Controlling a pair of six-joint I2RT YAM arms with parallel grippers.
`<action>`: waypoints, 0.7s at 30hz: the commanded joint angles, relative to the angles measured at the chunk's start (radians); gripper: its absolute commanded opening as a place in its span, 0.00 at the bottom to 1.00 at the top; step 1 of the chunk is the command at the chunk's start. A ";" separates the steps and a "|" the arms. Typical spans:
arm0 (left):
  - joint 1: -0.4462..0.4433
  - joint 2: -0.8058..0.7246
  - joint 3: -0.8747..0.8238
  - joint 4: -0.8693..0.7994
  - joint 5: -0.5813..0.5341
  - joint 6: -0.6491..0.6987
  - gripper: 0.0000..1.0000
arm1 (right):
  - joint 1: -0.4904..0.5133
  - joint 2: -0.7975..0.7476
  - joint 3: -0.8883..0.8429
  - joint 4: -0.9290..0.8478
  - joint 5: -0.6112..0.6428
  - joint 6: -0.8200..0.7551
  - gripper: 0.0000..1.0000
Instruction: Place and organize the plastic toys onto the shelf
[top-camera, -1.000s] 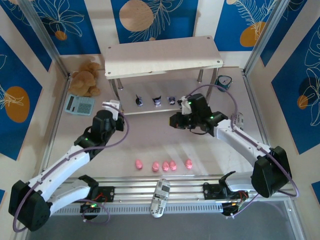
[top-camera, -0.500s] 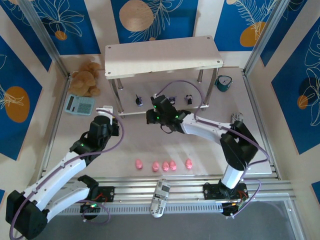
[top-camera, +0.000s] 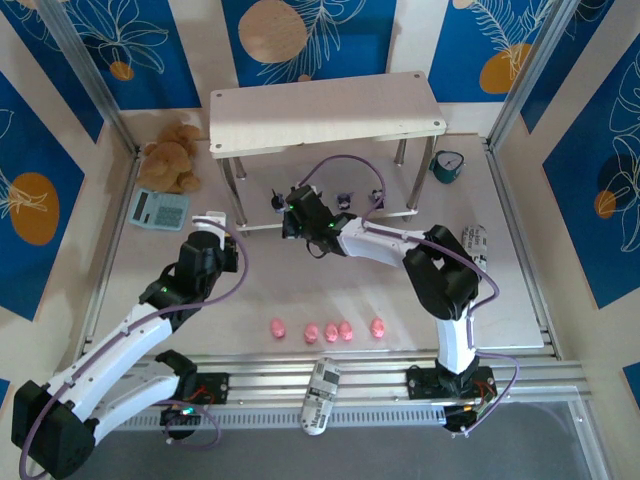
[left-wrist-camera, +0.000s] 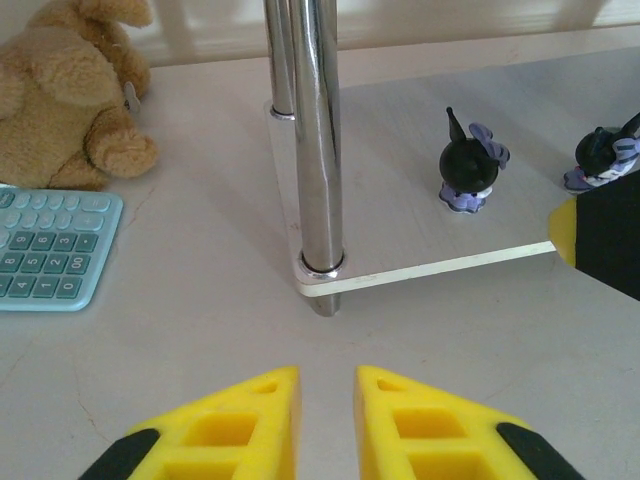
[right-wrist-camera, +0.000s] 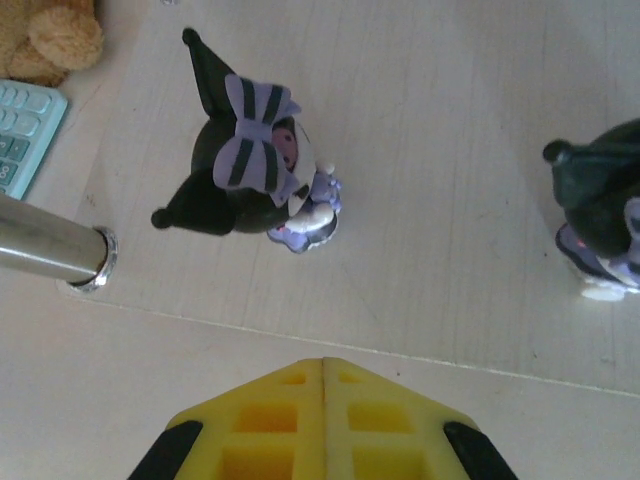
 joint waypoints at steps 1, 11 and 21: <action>0.010 -0.016 0.018 0.000 -0.008 0.021 0.23 | -0.009 0.027 0.061 0.000 0.029 0.009 0.00; 0.015 -0.052 0.003 -0.012 -0.021 0.026 0.23 | -0.028 0.058 0.094 -0.015 -0.011 0.028 0.00; 0.018 -0.050 -0.002 -0.011 -0.020 0.025 0.23 | -0.019 0.074 0.113 -0.020 -0.038 0.033 0.00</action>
